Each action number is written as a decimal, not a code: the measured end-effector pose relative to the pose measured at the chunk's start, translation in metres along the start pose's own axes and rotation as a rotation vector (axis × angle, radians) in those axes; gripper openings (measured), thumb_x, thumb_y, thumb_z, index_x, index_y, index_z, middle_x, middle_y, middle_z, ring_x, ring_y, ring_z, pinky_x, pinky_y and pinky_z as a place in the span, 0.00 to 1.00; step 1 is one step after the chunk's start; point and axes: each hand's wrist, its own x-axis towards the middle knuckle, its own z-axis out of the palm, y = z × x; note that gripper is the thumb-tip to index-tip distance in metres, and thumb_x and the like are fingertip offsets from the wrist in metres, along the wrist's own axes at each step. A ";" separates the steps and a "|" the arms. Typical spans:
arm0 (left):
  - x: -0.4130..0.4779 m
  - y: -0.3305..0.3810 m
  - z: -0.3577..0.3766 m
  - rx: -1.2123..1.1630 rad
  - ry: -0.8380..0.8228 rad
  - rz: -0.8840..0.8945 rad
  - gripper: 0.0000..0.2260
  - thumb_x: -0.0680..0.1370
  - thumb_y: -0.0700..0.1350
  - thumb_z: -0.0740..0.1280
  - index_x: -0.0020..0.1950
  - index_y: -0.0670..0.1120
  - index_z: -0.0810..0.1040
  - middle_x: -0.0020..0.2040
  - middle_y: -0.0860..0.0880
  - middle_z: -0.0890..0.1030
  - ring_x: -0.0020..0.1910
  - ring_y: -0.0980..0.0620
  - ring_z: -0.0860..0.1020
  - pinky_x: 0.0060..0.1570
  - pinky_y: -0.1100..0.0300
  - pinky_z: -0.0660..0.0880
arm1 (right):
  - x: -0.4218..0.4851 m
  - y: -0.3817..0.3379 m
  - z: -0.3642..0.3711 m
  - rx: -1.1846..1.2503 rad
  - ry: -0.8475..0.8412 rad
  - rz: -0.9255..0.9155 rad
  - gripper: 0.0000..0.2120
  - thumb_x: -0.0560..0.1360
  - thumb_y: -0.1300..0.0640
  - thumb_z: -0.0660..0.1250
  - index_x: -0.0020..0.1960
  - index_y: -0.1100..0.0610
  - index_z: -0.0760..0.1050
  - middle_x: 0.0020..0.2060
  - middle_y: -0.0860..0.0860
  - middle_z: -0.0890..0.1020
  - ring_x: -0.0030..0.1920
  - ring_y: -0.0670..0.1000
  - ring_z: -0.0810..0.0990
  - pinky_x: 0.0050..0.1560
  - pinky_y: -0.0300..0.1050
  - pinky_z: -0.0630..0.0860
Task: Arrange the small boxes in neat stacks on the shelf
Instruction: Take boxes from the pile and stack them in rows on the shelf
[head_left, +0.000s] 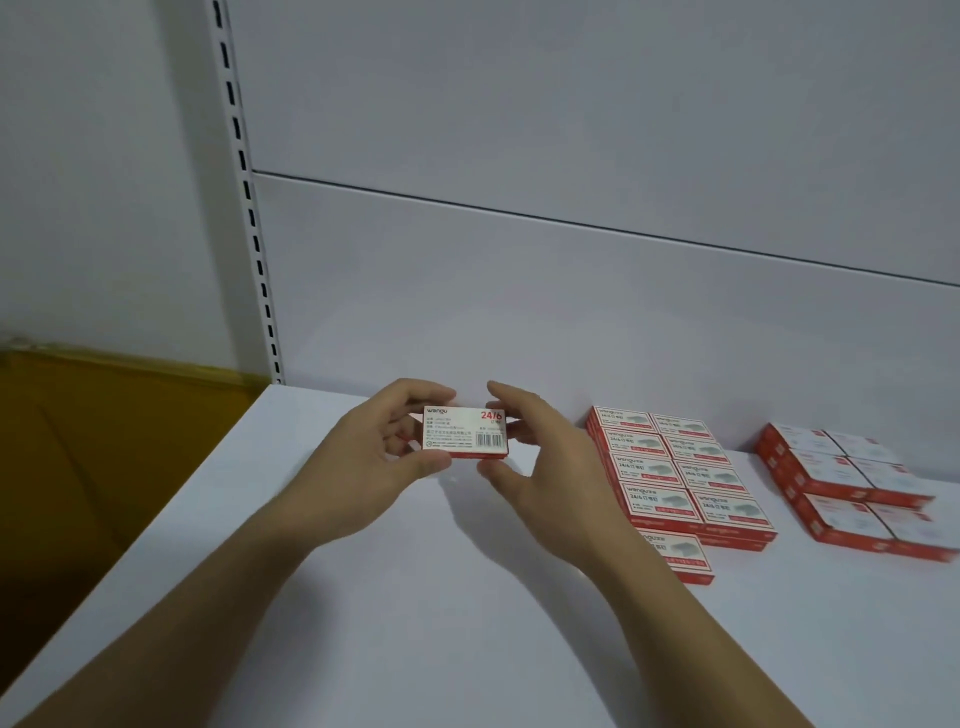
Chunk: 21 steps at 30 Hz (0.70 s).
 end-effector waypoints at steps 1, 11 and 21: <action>0.000 0.000 0.000 -0.020 -0.001 0.002 0.21 0.72 0.34 0.72 0.59 0.55 0.75 0.55 0.57 0.81 0.55 0.54 0.80 0.50 0.64 0.78 | 0.000 0.001 0.000 0.023 0.011 0.000 0.30 0.73 0.59 0.72 0.71 0.44 0.66 0.61 0.40 0.76 0.53 0.32 0.74 0.52 0.22 0.69; 0.001 0.001 0.002 -0.010 0.009 0.018 0.21 0.71 0.37 0.74 0.57 0.57 0.76 0.55 0.58 0.81 0.50 0.46 0.79 0.47 0.55 0.80 | 0.000 -0.003 0.005 0.259 0.100 0.077 0.28 0.72 0.65 0.73 0.65 0.43 0.69 0.52 0.35 0.78 0.50 0.33 0.77 0.46 0.29 0.77; -0.001 0.003 0.002 0.099 0.097 0.036 0.22 0.71 0.39 0.75 0.56 0.59 0.73 0.52 0.59 0.81 0.49 0.53 0.80 0.46 0.60 0.80 | -0.001 -0.010 0.012 0.371 0.188 0.128 0.21 0.73 0.65 0.71 0.61 0.47 0.74 0.51 0.39 0.82 0.49 0.39 0.81 0.47 0.38 0.81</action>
